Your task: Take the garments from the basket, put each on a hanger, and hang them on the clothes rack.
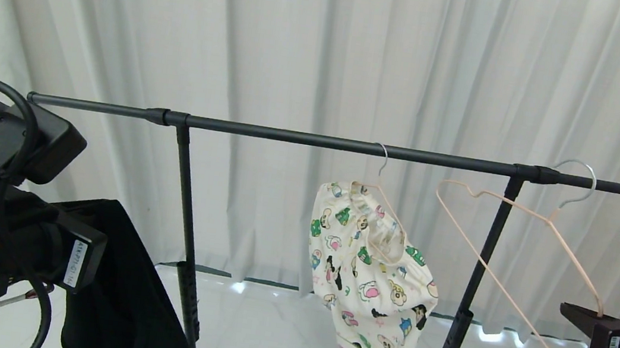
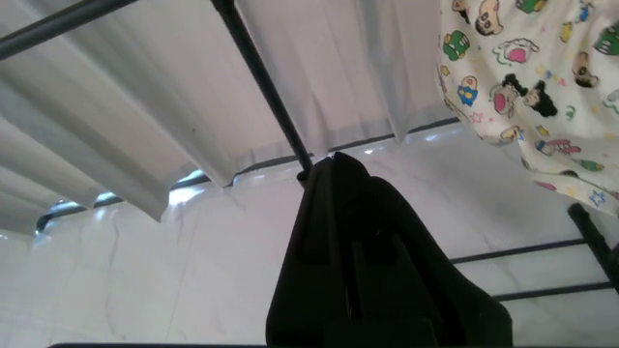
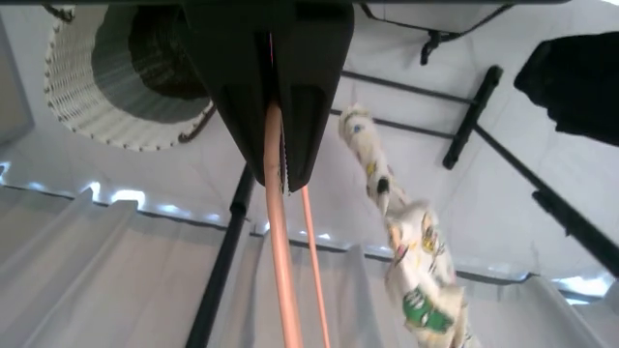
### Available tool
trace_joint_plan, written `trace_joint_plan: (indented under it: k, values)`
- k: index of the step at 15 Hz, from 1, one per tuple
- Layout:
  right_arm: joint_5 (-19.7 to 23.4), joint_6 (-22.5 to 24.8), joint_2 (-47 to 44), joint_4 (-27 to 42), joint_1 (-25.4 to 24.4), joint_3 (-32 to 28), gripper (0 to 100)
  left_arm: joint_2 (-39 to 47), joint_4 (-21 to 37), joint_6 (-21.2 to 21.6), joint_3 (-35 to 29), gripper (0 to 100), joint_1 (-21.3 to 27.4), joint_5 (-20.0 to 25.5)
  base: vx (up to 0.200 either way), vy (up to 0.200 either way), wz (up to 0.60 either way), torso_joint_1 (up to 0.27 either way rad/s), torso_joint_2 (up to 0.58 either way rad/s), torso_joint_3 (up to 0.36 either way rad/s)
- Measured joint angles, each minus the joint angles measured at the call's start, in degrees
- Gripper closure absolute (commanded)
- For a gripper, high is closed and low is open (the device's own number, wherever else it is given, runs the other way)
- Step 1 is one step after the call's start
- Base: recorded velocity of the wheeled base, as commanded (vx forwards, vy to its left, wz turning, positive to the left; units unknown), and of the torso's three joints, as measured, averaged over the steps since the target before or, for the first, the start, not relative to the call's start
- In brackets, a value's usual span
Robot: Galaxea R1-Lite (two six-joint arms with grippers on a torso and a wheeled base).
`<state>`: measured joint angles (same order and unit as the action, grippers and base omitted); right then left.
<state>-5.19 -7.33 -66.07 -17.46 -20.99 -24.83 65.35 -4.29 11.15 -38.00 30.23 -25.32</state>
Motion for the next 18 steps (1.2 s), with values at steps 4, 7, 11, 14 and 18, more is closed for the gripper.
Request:
trace_joint_plan:
  k: [4, 7, 11, 14, 18]
  values:
    - [0.0, 0.0, 1.6, 1.8, 0.0, -2.0, 100, 0.0, 0.0, -0.1, 0.5, 100, 0.0, 0.3, -0.200, 0.000, 0.00, 0.002, 0.00, 0.004]
    - [0.3, 0.0, 2.9, 4.1, 0.0, -3.1, 100, 0.0, 0.0, -0.1, 0.6, 100, -0.1, 0.3, -0.200, 0.000, 0.00, 0.001, 0.00, 0.001]
    - [0.5, 0.1, 5.1, 7.3, -0.4, -3.6, 100, 0.1, 0.0, -0.2, 1.1, 100, -0.2, 0.3, -0.150, 0.000, 0.00, 0.001, 0.00, 0.003]
    - [1.2, 0.1, 7.2, 10.3, -1.3, -3.6, 100, 0.0, 0.0, -0.1, 2.7, 100, -0.2, 0.3, 0.000, 0.000, 0.00, 0.000, 0.00, 0.000]
    - [5.3, 0.0, 12.8, 19.2, -2.0, -3.6, 100, 0.0, 0.0, 0.0, 4.4, 100, -0.4, 0.3, 0.000, 0.000, 0.00, 0.000, 0.00, 0.000]
